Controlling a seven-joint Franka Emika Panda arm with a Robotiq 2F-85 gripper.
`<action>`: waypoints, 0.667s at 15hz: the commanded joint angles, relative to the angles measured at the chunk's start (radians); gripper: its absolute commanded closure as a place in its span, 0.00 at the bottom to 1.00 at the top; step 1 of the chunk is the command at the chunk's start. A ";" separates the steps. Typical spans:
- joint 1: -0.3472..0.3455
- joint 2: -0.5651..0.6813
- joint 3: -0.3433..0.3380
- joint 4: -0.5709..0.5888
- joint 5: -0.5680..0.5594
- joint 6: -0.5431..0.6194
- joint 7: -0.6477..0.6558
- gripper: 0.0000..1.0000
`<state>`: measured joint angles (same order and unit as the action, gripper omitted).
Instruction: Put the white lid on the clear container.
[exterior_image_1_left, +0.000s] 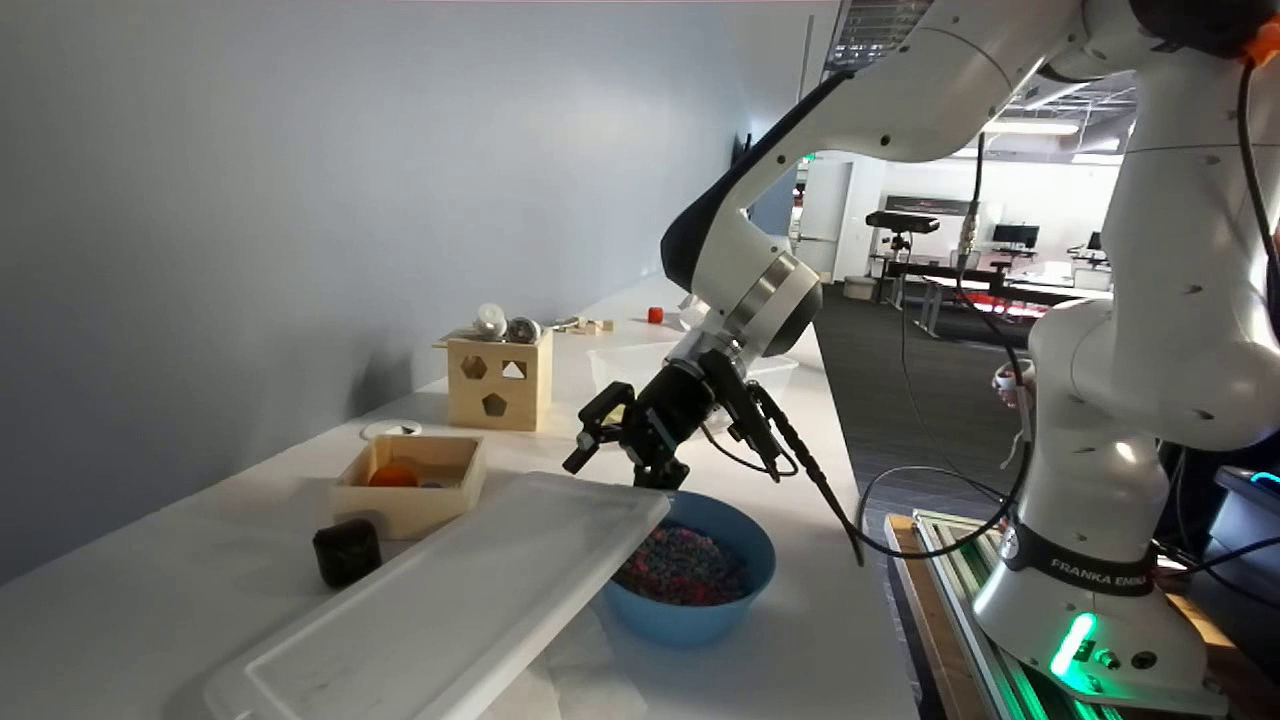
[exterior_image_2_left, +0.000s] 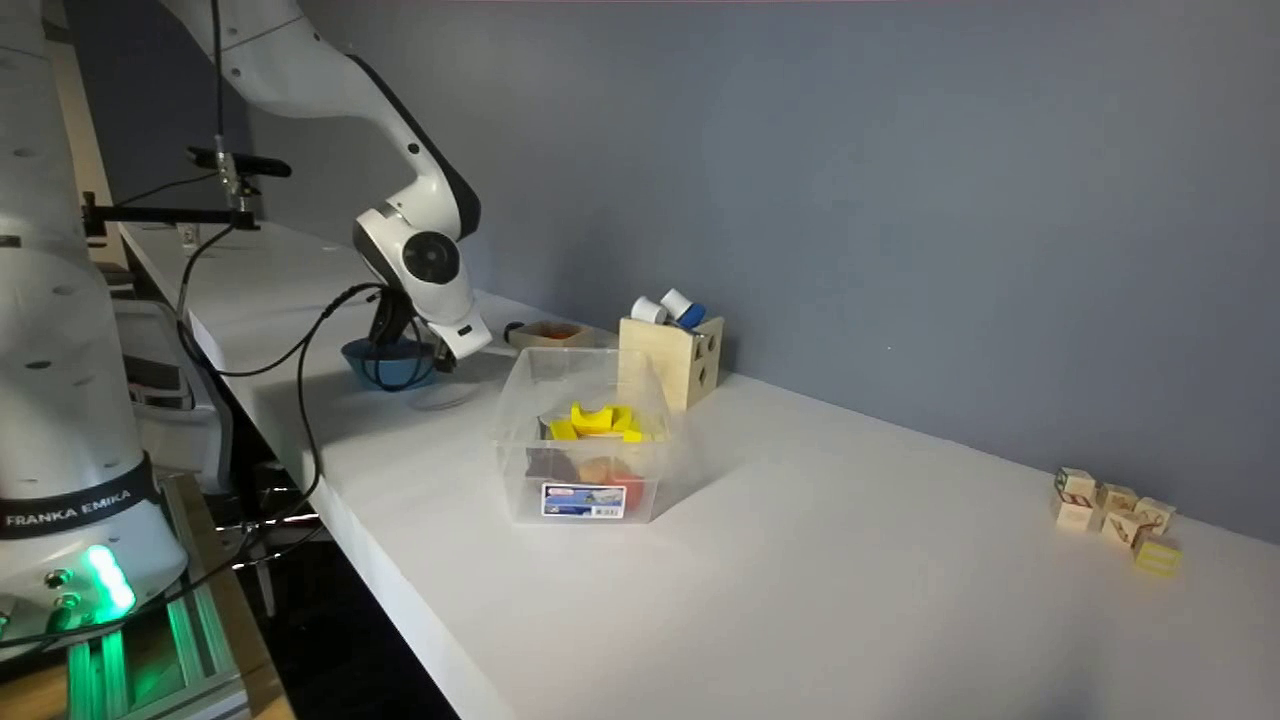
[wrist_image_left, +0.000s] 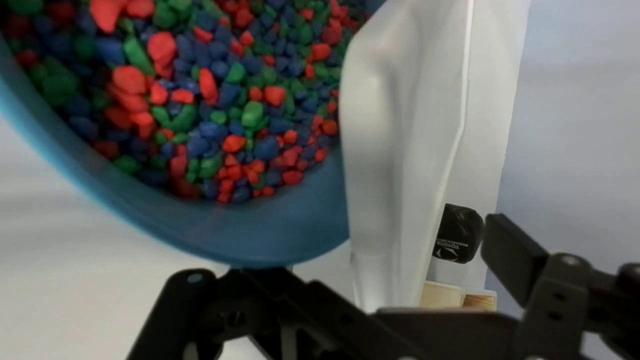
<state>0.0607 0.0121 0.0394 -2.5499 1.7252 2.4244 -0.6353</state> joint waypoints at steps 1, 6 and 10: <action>0.007 0.071 0.011 0.055 0.084 0.022 -0.101 0.34; 0.016 0.125 0.004 0.096 0.140 -0.007 -0.201 0.70; 0.014 0.134 -0.001 0.109 0.117 -0.054 -0.181 0.98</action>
<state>0.0726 0.1316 0.0411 -2.4597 1.8289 2.4048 -0.8039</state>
